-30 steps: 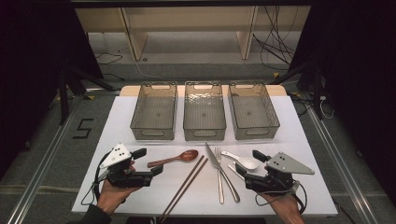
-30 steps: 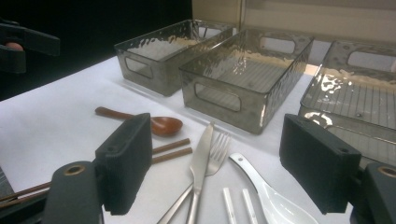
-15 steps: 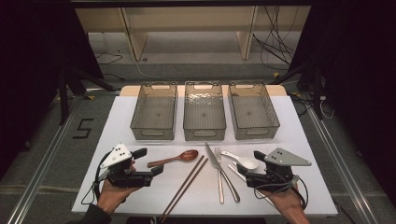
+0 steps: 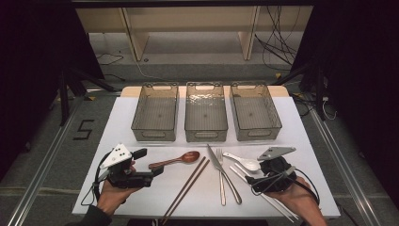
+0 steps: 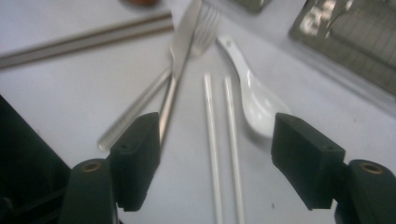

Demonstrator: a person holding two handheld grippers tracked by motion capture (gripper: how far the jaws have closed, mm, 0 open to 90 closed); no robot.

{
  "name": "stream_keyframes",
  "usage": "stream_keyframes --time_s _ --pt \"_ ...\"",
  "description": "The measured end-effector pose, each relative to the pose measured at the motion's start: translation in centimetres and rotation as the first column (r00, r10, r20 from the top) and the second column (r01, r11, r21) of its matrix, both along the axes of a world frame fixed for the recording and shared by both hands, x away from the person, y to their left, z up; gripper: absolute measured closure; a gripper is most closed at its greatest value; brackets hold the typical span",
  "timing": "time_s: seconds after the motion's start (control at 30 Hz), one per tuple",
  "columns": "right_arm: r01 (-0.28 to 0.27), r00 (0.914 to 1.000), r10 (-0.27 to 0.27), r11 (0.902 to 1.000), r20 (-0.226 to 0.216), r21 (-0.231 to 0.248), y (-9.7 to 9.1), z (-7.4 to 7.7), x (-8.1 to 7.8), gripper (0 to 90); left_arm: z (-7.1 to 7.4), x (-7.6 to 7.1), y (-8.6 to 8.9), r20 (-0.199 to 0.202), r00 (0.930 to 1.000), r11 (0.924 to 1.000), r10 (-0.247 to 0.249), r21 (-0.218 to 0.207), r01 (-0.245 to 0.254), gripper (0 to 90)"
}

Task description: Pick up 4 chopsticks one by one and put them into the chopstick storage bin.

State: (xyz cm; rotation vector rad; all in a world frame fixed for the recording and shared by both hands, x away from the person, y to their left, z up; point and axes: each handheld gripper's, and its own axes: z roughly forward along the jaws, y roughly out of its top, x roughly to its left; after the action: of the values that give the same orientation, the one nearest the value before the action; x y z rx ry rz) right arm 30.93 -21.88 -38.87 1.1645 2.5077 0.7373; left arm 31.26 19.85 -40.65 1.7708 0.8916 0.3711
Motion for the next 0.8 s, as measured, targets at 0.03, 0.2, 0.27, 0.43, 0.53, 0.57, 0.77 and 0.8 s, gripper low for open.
stream_keyframes --time_s 0.03,0.2,0.27,0.43,0.53,0.57,0.77,0.8 --pt "0.001 0.9999 -0.001 0.9998 -0.017 -0.020 0.1 -0.2 0.0 37.9 0.0 0.0 0.0 0.000 1.0000 1.0000 -0.001 0.001 0.001 11.8" --pt "-0.027 0.9931 0.017 0.9966 -0.116 -0.078 -0.1 -1.6 0.4 45.3 0.0 0.0 0.0 0.001 1.0000 1.0000 -0.002 0.001 0.002 11.8" --pt "-0.034 0.9878 0.018 0.9942 -0.154 -0.102 -0.3 -2.3 0.6 47.6 0.0 0.0 0.0 0.000 1.0000 1.0000 -0.003 0.002 0.003 11.8" --pt "-0.057 0.9753 0.026 0.9889 -0.219 -0.137 -0.7 -3.5 0.8 54.5 0.1 -0.1 -0.1 0.007 1.0000 1.0000 -0.005 0.006 0.005 11.8" --pt "-0.062 0.9708 0.023 0.9856 -0.239 -0.157 -0.9 -3.9 0.9 59.6 0.1 -0.1 -0.1 0.008 0.9999 0.9999 -0.007 0.010 0.007 11.8" --pt "-0.069 0.9682 0.026 0.9835 -0.249 -0.167 -0.9 -4.0 0.9 60.8 0.0 -0.1 -0.1 0.007 1.0000 0.9999 -0.005 0.009 0.005 11.8" --pt "-0.095 0.9559 0.031 0.9732 -0.292 -0.209 -0.8 -5.0 1.1 68.4 0.1 -0.1 -0.1 0.007 0.9999 0.9998 -0.013 0.012 0.013 11.8" --pt "-0.096 0.9540 0.029 0.9722 -0.298 -0.213 -0.8 -5.1 1.1 69.5 0.0 0.0 -0.1 0.006 0.9999 0.9998 -0.013 0.014 0.013 11.8"
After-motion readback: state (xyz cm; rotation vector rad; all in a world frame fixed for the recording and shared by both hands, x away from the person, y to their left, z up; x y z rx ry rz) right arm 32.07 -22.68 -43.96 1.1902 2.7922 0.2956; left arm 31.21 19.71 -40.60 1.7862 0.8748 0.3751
